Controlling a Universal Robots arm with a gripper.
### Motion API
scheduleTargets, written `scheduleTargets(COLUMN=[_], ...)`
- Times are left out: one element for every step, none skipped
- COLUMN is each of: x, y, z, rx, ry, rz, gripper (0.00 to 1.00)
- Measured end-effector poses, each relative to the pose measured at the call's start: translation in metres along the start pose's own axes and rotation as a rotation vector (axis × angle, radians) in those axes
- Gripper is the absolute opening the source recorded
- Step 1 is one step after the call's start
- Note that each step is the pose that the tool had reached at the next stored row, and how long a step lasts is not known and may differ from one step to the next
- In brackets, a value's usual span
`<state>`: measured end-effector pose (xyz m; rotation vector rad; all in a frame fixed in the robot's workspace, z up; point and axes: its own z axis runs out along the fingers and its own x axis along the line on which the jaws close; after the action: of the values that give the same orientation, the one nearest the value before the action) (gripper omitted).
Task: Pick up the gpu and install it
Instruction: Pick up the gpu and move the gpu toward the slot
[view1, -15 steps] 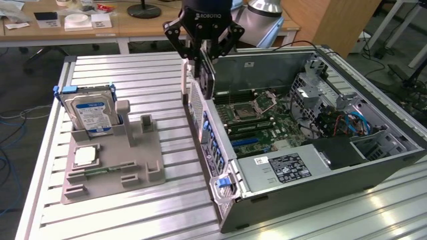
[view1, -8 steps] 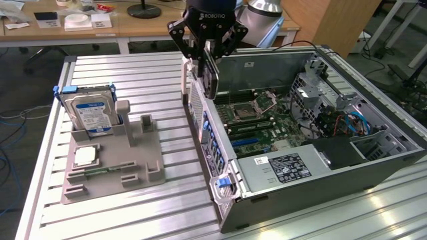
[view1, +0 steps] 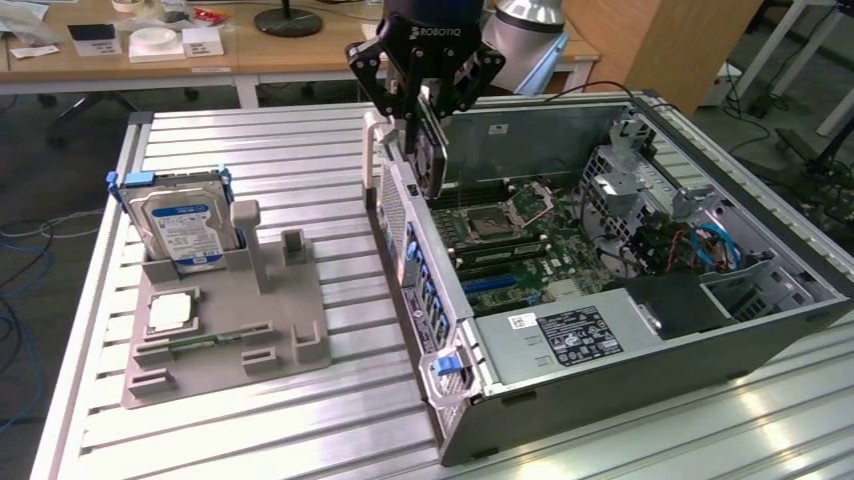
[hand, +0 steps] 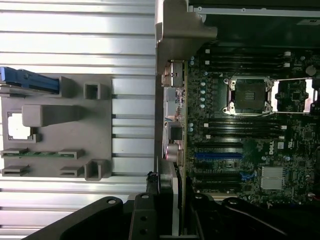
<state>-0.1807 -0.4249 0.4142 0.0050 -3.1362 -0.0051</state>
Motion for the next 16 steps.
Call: scheduleTargets(x=[-0.001, -0.002, -0.003, -0.005, -0.006, -0.007, -0.008, -0.009, -0.01, -0.012, -0.013, -0.014, -0.015, -0.016, -0.018, -0.019], y=[0.0, 0.0, 0.0, 0.0, 0.0, 0.0, 0.0, 0.0, 0.0, 0.0, 0.0, 0.0, 0.0, 0.0, 0.0, 0.0], z=[0.0, 0.0, -0.0001, -0.0001, -0.0001, -0.0001, -0.0001, -0.0001, -0.0001, -0.0001, -0.0001, -0.0001, -0.0001, -0.0001, -0.0001, -0.0001], rx=[0.0, 0.0, 0.0001, 0.0001, 0.0001, 0.0001, 0.0, 0.0001, 0.0, 0.0, 0.0, 0.0, 0.0, 0.0, 0.0, 0.0], ry=[0.0, 0.0001, 0.0001, 0.0001, 0.0, 0.0, 0.0, 0.0, 0.0, 0.0, 0.0, 0.0, 0.0, 0.0, 0.0, 0.0], rz=[0.0, 0.0, 0.0, 0.0, 0.0, 0.0, 0.0, 0.0, 0.0, 0.0, 0.0, 0.0, 0.0, 0.0, 0.0, 0.0], gripper=[0.28, 0.28, 0.28, 0.28, 0.28, 0.28, 0.28, 0.28, 0.28, 0.28, 0.28, 0.28, 0.28, 0.28, 0.28, 0.28])
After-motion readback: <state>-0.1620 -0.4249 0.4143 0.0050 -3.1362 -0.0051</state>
